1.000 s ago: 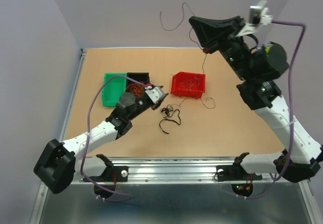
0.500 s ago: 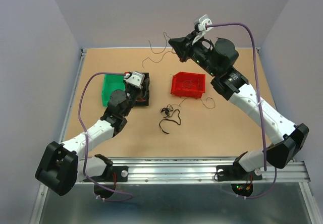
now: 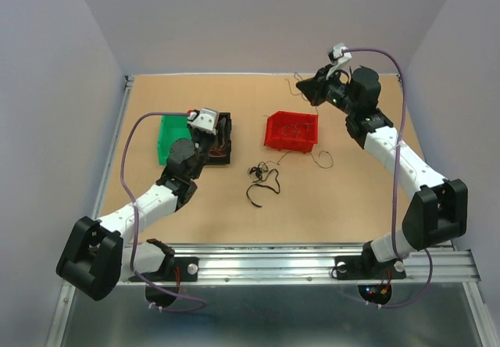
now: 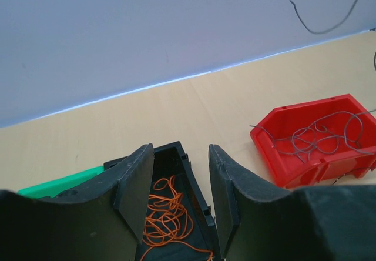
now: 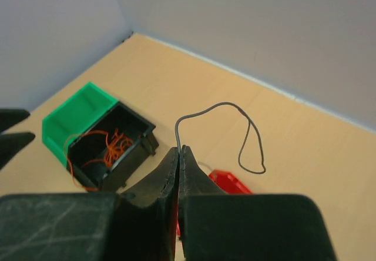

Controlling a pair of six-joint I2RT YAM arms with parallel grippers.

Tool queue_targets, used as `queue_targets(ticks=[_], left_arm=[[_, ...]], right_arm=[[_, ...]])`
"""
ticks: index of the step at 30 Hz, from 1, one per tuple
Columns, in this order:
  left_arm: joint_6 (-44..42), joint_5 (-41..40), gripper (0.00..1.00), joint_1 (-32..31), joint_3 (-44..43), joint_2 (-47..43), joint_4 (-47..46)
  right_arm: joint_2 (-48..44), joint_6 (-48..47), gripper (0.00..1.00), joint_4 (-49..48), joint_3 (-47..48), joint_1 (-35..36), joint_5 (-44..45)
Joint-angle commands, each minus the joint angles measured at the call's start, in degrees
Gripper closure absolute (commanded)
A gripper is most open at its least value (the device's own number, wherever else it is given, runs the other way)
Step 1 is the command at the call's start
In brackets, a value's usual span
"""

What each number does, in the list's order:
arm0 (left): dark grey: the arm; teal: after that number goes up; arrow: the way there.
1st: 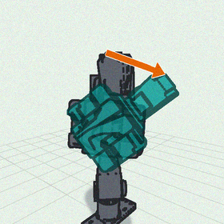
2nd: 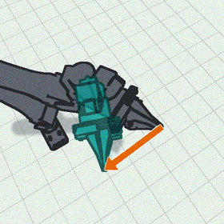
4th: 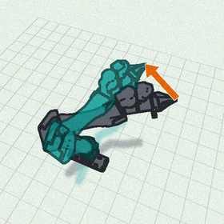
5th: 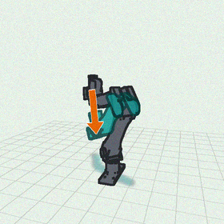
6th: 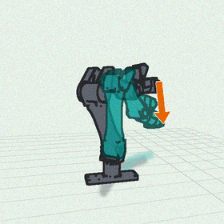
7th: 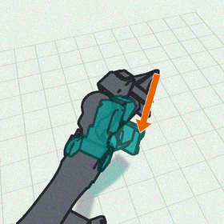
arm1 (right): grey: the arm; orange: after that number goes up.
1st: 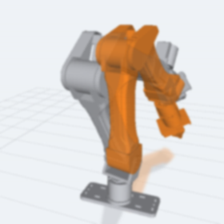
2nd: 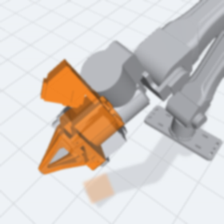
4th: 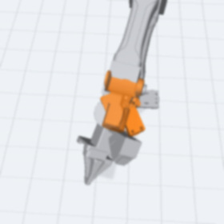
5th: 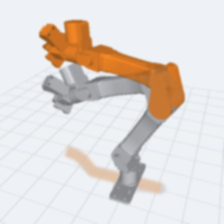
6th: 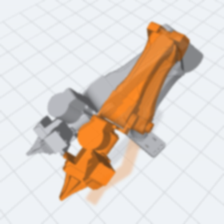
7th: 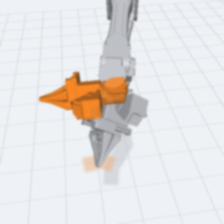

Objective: Untangle the cables

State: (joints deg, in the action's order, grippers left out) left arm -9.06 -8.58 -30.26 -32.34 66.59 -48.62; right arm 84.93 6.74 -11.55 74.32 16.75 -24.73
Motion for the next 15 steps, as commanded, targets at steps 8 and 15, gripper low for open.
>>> queue_targets(ticks=[8, 15], left_arm=[[-1.0, 2.5, 0.47, 0.1, 1.3, -2.4, -5.0], [-1.2, 3.0, 0.47, 0.2, 1.3, -2.6, -5.0]], right_arm=[[1.7, -0.2, 0.99, -11.0, -8.2, -3.0, -12.2], [1.3, -3.4, 0.99, -8.6, -10.7, -4.3, -11.6]])
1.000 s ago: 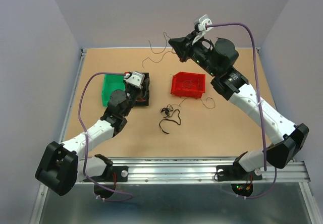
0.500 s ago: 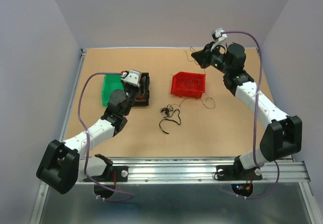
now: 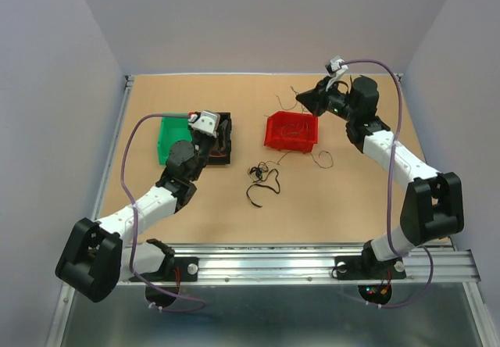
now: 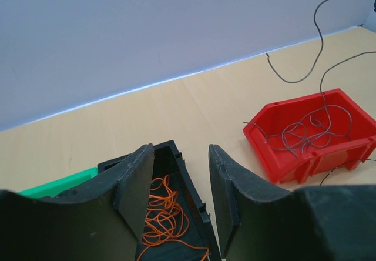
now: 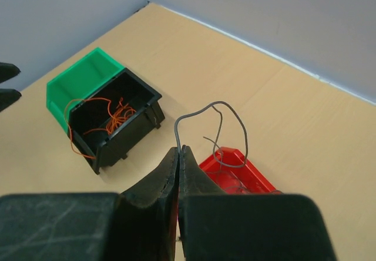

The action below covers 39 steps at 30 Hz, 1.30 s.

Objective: Untangle the cables

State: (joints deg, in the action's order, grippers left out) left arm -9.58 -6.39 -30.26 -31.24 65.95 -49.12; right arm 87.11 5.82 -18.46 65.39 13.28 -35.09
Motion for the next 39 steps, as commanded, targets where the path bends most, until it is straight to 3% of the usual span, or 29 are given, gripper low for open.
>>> queue_targets(ticks=[1, 6, 8, 9, 11, 18, 23, 35, 39], left_arm=[[-0.6, 0.9, 0.47, 0.1, 0.2, -2.1, -4.5], [-0.7, 1.3, 0.47, 0.1, 0.4, -2.2, -4.5], [-1.0, 1.8, 0.47, 0.1, 0.4, -2.1, -4.6], [-1.6, 3.3, 0.47, 0.1, 0.3, -1.0, -4.7], [-1.8, 3.4, 0.47, 0.1, 0.0, -0.2, -4.5], [-2.5, 3.9, 0.47, 0.1, -0.8, 1.5, -4.1], [-2.7, 3.8, 0.47, 0.1, -0.8, 1.1, -4.0], [-3.3, 4.3, 0.47, 0.1, -0.9, 1.5, -3.6], [-4.8, 7.9, 0.47, 0.1, -1.2, 1.6, -2.2]], right_arm=[[-0.9, -3.1, 0.99, -1.6, -2.0, -0.8, -1.3], [-0.4, -3.8, 0.99, 1.0, -2.1, -0.8, 0.4], [1.6, -5.2, 0.99, 7.9, 0.3, -0.8, 2.2], [7.3, -9.8, 1.0, 23.5, 10.1, -0.8, -1.0], [8.2, -12.2, 0.99, 29.0, 13.4, -0.8, -1.6], [11.8, -15.1, 0.99, 34.5, 16.6, -0.8, 4.8], [20.6, -15.0, 0.99, 38.9, 21.2, 0.3, 8.3], [37.2, -14.8, 0.99, 46.7, 33.7, 6.7, 28.2], [43.3, -16.0, 0.99, 50.4, 38.3, 8.0, 31.6]])
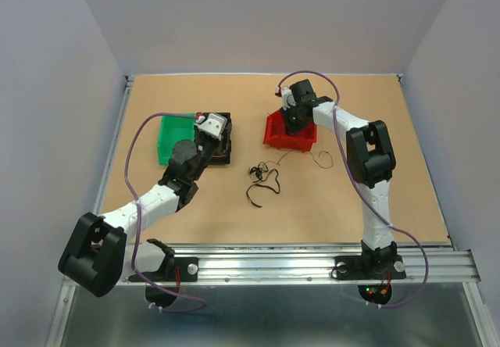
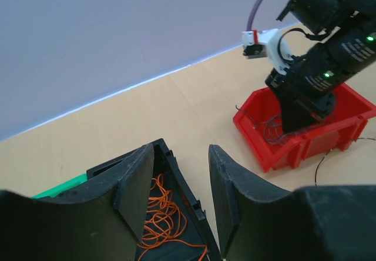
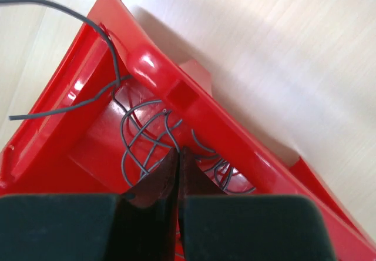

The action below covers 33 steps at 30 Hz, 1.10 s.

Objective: Untangle the cables

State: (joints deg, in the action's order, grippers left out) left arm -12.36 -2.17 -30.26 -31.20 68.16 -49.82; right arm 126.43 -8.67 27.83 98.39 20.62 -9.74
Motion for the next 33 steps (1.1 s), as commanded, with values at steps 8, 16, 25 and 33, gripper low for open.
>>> queue_targets(ticks=[8, 16, 25, 33], left_arm=[[-4.0, 8.1, 0.46, 0.1, -1.8, -0.8, 0.9], [-4.8, 10.0, 0.43, 0.1, -1.9, -0.8, 1.7], [-7.4, 16.1, 0.3, -0.5, -3.8, 1.6, 5.7], [-12.6, 17.4, 0.28, -5.1, -8.2, 7.9, 12.1]], right_arm=[[0.6, -1.1, 0.95, 5.0, 7.2, 1.0, 3.2], [-7.8, 1.8, 0.7, 5.0, 6.8, 3.5, 7.4], [-15.6, 10.4, 0.45, 1.1, 2.4, 3.5, 11.4], [-37.3, 21.6, 0.17, -14.5, -21.5, 3.6, 11.5]])
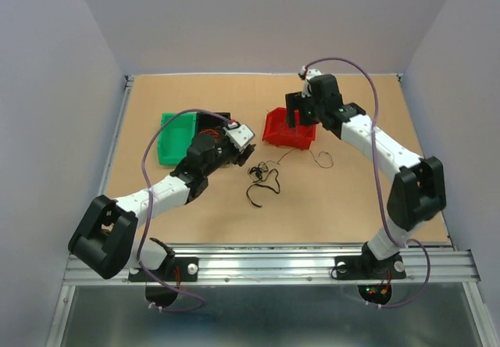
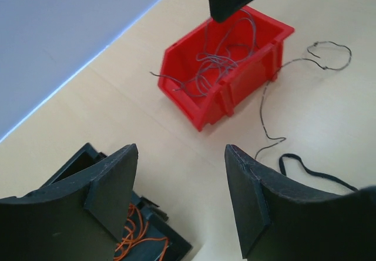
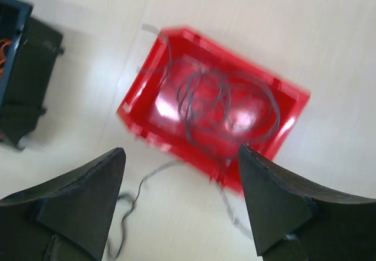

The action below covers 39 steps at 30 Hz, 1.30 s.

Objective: Untangle the cables

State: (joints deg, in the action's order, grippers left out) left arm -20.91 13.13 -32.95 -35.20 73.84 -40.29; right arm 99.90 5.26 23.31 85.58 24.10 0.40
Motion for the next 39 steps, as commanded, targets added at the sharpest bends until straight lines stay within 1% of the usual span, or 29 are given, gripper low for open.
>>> queue_targets(ticks=[1, 2, 3, 5, 6, 10, 13, 14, 15, 16, 20, 22, 24, 25, 27, 28, 30, 31, 34, 37, 39], left_arm=[[-4.7, 2.0, 0.28, -3.9, -5.2, 4.3, 4.0], [-5.5, 1.9, 0.28, -4.7, -5.8, 5.3, 4.6], [-6.5, 1.8, 0.28, -6.1, -6.5, 6.4, 5.4], [-7.4, 1.7, 0.28, -7.2, -8.6, 9.8, 7.3], [-7.7, 1.6, 0.28, -7.8, -9.4, 11.1, 7.9], [-9.1, -1.0, 0.31, -10.7, -15.5, 19.6, 12.4], [-9.9, -3.4, 0.32, -12.2, -18.1, 23.5, 13.7], [-10.0, -5.8, 0.33, -13.1, -20.5, 26.1, 15.0], [-10.0, -6.7, 0.35, -13.4, -21.7, 27.6, 15.8], [-9.9, -7.6, 0.39, -13.5, -23.9, 29.9, 17.3], [-9.4, -10.2, 0.47, -13.9, -27.9, 34.2, 20.6], [-9.7, -11.6, 0.5, -13.8, -28.3, 35.1, 20.8], [-9.9, -11.4, 0.5, -13.8, -28.4, 35.4, 21.0], [-10.3, -11.0, 0.55, -13.9, -28.5, 35.6, 21.5], [-10.2, -10.8, 0.64, -13.8, -28.7, 35.9, 22.1], [-10.3, -11.1, 0.75, -13.8, -29.2, 36.4, 22.6], [-10.4, -11.6, 0.89, -13.8, -29.3, 36.6, 22.9], [-10.3, -11.7, 1.0, -13.8, -29.2, 36.1, 23.0], [-9.9, -11.4, 1.0, -13.8, -27.9, 33.9, 22.4], [-9.7, -10.2, 1.0, -13.8, -24.8, 28.7, 20.8], [-9.8, -9.5, 1.0, -13.8, -21.9, 23.6, 19.6]], right_arm=[[-13.7, 9.0, 0.17, -12.0, -11.9, 0.3, 2.3], [-16.6, 11.3, 0.17, -16.0, -19.5, 0.3, 2.8], [-22.8, 12.4, 0.17, -18.1, -22.9, 0.3, 3.8], [-28.3, 14.6, 0.17, -21.4, -29.5, 0.3, 5.7], [-32.3, 16.3, 0.17, -22.8, -34.6, 0.4, 7.7], [-38.5, 20.4, 0.17, -25.7, -44.2, 0.3, 12.7], [-41.3, 22.3, 0.16, -29.3, -50.1, 0.3, 13.7], [-43.4, 22.8, 0.16, -32.2, -54.2, 0.3, 13.7], [-44.5, 22.8, 0.16, -33.6, -56.0, 0.3, 13.6], [-46.5, 22.3, 0.16, -34.6, -58.3, 0.3, 14.3], [-51.1, 21.3, 0.16, -33.5, -59.9, 0.3, 15.0], [-55.6, 21.2, 0.16, -33.2, -61.1, 0.3, 13.6], [-58.8, 21.7, 0.16, -33.1, -63.7, 0.3, 13.2], [-61.6, 21.9, 0.16, -33.1, -64.7, 0.3, 13.2], [-64.3, 22.3, 0.16, -32.7, -66.8, 0.3, 13.4], [-66.5, 22.3, 0.16, -32.5, -67.3, 0.3, 13.3], [-67.9, 22.3, 0.16, -32.2, -68.3, 0.3, 13.1], [-68.6, 22.3, 0.16, -32.1, -68.4, 0.4, 13.1], [-68.4, 21.6, 0.16, -31.8, -68.6, 0.3, 13.0], [-66.8, 21.6, 0.16, -31.9, -68.2, 0.4, 12.0], [-64.9, 21.4, 0.16, -32.0, -67.6, 0.3, 10.4]])
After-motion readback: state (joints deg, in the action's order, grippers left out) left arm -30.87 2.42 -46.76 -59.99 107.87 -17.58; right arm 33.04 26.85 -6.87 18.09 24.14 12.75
